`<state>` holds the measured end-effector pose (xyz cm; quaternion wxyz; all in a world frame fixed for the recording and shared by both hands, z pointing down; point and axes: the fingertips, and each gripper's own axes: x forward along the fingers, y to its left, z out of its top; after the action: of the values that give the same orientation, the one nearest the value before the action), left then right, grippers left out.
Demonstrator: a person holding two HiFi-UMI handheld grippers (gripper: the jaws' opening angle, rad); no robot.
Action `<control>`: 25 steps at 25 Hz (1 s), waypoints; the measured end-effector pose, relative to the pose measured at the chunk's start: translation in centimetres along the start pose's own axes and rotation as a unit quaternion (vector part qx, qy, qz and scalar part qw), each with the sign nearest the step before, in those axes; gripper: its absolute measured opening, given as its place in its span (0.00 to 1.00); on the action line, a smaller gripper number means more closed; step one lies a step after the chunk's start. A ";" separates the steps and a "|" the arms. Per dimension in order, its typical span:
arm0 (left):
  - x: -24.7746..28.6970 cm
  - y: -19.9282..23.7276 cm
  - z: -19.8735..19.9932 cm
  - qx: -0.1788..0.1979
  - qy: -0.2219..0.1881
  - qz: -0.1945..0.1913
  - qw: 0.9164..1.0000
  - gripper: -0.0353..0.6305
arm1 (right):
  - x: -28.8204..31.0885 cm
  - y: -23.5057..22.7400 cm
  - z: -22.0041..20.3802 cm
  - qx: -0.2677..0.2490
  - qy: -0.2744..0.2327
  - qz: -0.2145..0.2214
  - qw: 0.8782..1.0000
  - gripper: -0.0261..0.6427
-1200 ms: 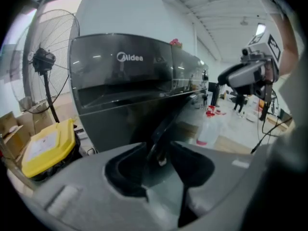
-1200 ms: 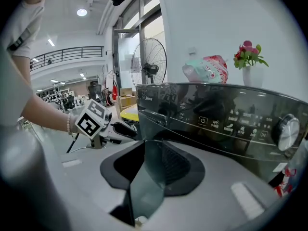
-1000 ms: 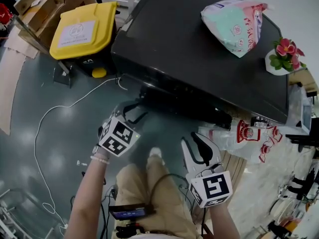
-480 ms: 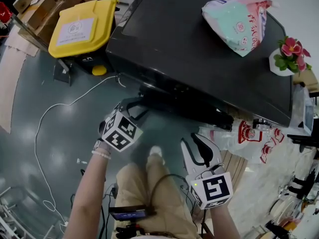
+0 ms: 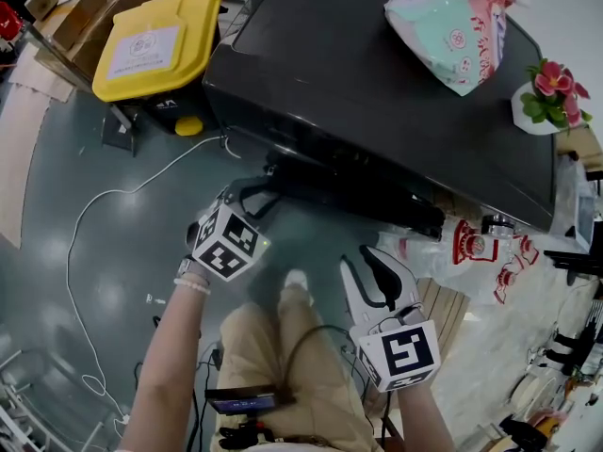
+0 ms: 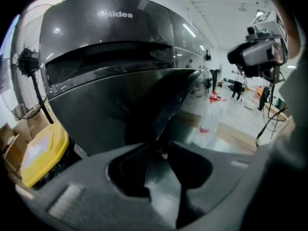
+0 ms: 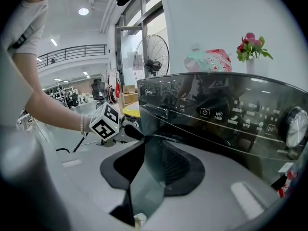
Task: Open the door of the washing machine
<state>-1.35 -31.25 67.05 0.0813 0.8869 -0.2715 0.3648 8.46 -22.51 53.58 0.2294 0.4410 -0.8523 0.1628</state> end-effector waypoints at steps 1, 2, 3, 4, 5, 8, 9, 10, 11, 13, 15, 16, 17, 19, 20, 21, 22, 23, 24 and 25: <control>-0.1 -0.1 -0.1 -0.001 -0.001 0.000 1.000 0.21 | -0.1 0.1 0.0 -0.001 0.000 0.000 1.000 0.19; -0.1 -0.1 -0.1 -0.001 -0.001 0.001 1.000 0.21 | -0.1 0.2 0.0 -0.002 0.000 -0.001 1.000 0.19; -0.2 -0.2 -0.2 -0.002 0.000 0.002 1.000 0.21 | -0.1 0.2 -0.1 -0.004 0.000 -0.002 1.000 0.19; -0.3 -0.2 -0.2 -0.001 0.000 0.003 1.000 0.21 | -0.2 0.3 -0.1 -0.007 0.002 -0.003 1.000 0.19; -0.3 -0.3 -0.3 0.001 0.001 0.003 1.000 0.21 | -0.2 0.4 -0.2 -0.010 0.005 -0.004 1.000 0.19; -0.4 -0.5 -0.4 0.009 0.008 0.001 1.000 0.20 | -0.4 0.7 -0.5 -0.023 0.014 -0.008 1.000 0.19; -0.4 -0.6 -0.5 0.009 0.009 -0.001 1.000 0.20 | -0.4 0.8 -0.6 -0.026 0.018 -0.010 0.999 0.19; -0.6 -0.8 -0.6 0.008 0.010 -0.003 1.000 0.20 | -0.5 0.9 -0.7 -0.028 0.021 -0.010 0.999 0.19; -0.7 -0.9 -0.7 0.007 0.011 -0.004 1.000 0.20 | -0.6 1.1 -0.8 -0.030 0.024 -0.010 0.999 0.19; -1.0 -1.3 -0.9 0.005 0.012 -0.005 1.000 0.20 | -0.6 1.4 -1.0 -0.033 0.029 -0.008 0.999 0.19; -1.2 -1.8 -1.2 0.003 0.015 -0.006 1.000 0.20 | -0.8 1.6 -1.3 -0.033 0.034 -0.010 0.999 0.19; -1.3 -2.0 -1.3 0.001 0.017 -0.007 1.000 0.20 | -0.8 1.7 -1.5 -0.032 0.038 -0.013 0.999 0.19; -1.5 -2.3 -1.4 -0.002 0.019 -0.009 1.000 0.20 | -0.9 1.8 -1.7 -0.031 0.043 -0.015 0.998 0.19; -1.9 -2.8 -1.7 -0.008 0.021 -0.013 1.000 0.20 | -1.0 2.0 -1.9 -0.034 0.055 -0.019 0.998 0.19; -2.1 -3.2 -1.9 -0.010 0.021 -0.016 1.000 0.20 | -1.0 2.1 -1.9 -0.037 0.061 -0.021 0.997 0.19; -2.3 -3.5 -2.1 -0.014 0.022 -0.021 0.999 0.20 | -1.0 2.2 -1.9 -0.043 0.065 -0.023 0.997 0.19; -2.6 -3.9 -2.4 -0.017 0.023 -0.026 0.999 0.20 | -1.0 2.2 -1.8 -0.050 0.068 -0.024 0.996 0.19; -2.9 -4.4 -2.7 -0.020 0.026 -0.033 0.999 0.19 | -0.9 2.3 -1.7 -0.059 0.071 -0.025 0.995 0.19; -3.2 -4.9 -2.9 -0.023 0.030 -0.041 0.998 0.19 | -0.9 2.3 -1.6 -0.068 0.073 -0.026 0.995 0.19; -3.5 -5.4 -3.2 -0.025 0.034 -0.048 0.998 0.19 | -0.8 2.4 -1.5 -0.080 0.075 -0.025 0.994 0.19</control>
<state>-2.41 -24.13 67.22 0.1302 0.8838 -0.2344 0.3836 7.28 -19.96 54.23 0.3308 0.4292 -0.8317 0.1211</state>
